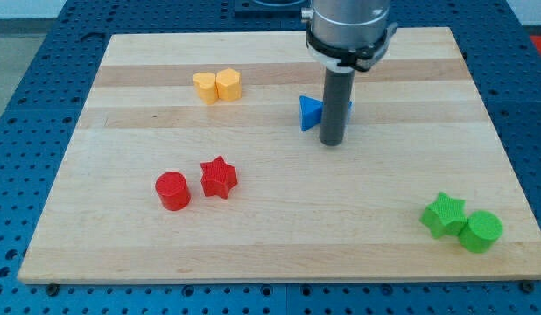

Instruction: Push the blue blocks towards the center of the board

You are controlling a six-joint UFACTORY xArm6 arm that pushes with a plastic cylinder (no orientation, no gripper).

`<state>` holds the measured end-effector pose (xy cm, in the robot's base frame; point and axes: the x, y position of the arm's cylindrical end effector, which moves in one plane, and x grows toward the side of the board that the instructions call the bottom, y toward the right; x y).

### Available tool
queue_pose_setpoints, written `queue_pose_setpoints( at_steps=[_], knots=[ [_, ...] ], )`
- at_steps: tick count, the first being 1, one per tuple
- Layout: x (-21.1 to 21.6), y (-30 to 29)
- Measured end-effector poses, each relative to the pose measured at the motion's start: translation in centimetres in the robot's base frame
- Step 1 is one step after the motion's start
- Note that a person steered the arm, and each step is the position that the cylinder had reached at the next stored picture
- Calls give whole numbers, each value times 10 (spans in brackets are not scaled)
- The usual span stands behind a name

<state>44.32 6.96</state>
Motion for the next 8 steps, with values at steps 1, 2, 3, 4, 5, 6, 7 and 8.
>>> queue_pose_setpoints(
  at_steps=[1,2,3,4,5,6,7,8],
  knots=[
    [6,47],
    [-23,92],
    [-50,99],
    [-50,82],
    [-50,68],
    [-54,58],
    [-55,47],
    [-55,32]
  ],
)
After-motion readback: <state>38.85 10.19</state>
